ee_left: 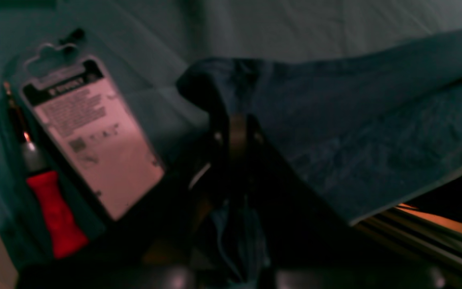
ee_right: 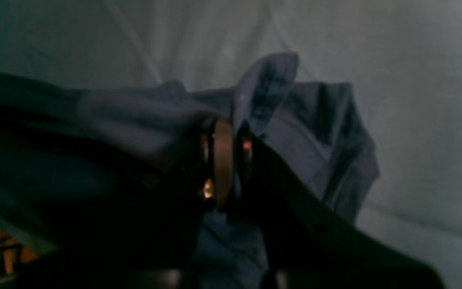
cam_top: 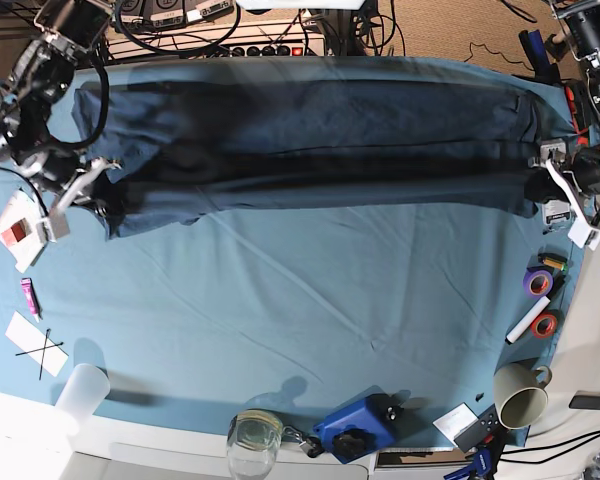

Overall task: Fold the T-shirt properly
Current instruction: 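Fold the hem over onto the folded edge with both grippers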

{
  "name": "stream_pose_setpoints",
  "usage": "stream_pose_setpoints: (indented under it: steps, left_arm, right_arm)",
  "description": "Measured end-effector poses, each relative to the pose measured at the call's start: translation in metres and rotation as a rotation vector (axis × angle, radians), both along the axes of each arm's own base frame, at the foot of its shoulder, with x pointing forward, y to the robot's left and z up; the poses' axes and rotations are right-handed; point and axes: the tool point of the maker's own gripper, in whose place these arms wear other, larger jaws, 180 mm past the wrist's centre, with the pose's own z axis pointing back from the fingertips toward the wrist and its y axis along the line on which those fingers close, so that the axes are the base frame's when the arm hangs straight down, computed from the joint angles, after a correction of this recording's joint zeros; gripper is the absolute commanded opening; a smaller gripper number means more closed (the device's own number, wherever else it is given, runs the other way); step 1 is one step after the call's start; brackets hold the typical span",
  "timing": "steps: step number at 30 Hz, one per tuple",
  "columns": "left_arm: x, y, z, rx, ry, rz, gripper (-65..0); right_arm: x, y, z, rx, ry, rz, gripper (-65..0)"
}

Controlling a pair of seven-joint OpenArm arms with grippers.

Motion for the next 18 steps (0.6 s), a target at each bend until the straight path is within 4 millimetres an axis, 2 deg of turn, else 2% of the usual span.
stream_pose_setpoints:
  steps: [4, 10, 13, 18]
  left_arm:
    - [-0.010, 0.004, -0.009, 0.024, 0.036, 0.007, -65.0]
    - [-0.019, 0.004, -0.015, 0.023, 0.059, 0.006, -65.0]
    - [-0.031, 0.003, -0.022, 0.024, 0.095, 0.003, -65.0]
    - [-0.040, 0.001, -0.029, 0.018, 0.121, 0.004, -65.0]
  right_arm:
    - [-0.018, -0.005, -0.011, 0.010, 0.050, -0.016, -65.0]
    - [-0.034, -0.015, -0.016, 0.013, 0.072, -0.043, -65.0]
    - [-0.045, -0.019, -0.022, 0.008, 0.102, -0.058, -65.0]
    - [-0.051, -0.023, -0.027, -0.010, 0.128, -0.066, -65.0]
